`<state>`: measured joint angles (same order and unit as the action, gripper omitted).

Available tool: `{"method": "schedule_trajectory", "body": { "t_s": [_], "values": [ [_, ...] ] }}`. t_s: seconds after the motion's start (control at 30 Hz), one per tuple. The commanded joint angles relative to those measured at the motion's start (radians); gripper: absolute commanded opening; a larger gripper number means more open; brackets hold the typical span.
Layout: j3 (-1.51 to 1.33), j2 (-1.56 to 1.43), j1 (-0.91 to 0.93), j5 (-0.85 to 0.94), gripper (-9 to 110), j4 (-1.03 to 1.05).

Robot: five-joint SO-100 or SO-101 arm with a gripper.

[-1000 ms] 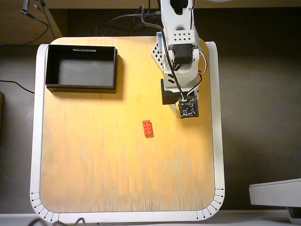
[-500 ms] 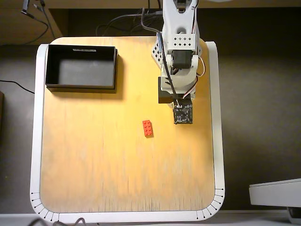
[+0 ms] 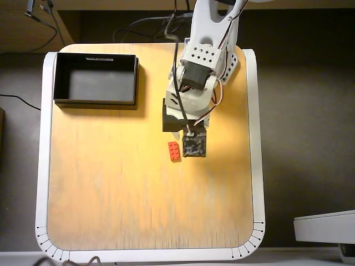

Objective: Grasp a lego block and put it in the bin.

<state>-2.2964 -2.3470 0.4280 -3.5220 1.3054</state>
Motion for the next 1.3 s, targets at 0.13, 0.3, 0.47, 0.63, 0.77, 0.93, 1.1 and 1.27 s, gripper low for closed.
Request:
{"method": "schedule_trajectory", "body": {
  "t_s": [0.13, 0.3, 0.47, 0.63, 0.77, 0.93, 1.1, 1.27],
  "values": [
    [0.144, 0.117, 0.124, -0.141, 15, -0.034],
    [0.144, 0.189, 0.135, -0.135, 19, -0.129],
    [0.144, 0.236, 0.121, -0.112, 21, -0.216],
    [0.144, 0.272, 0.097, -0.084, 21, -0.253],
    [0.143, 0.293, 0.081, -0.061, 21, -0.272],
    [0.143, 0.339, 0.058, -0.041, 21, -0.327],
    [0.143, 0.377, 0.054, -0.041, 21, -0.354],
    [0.143, 0.411, 0.043, -0.037, 21, -0.368]
  ]
}}
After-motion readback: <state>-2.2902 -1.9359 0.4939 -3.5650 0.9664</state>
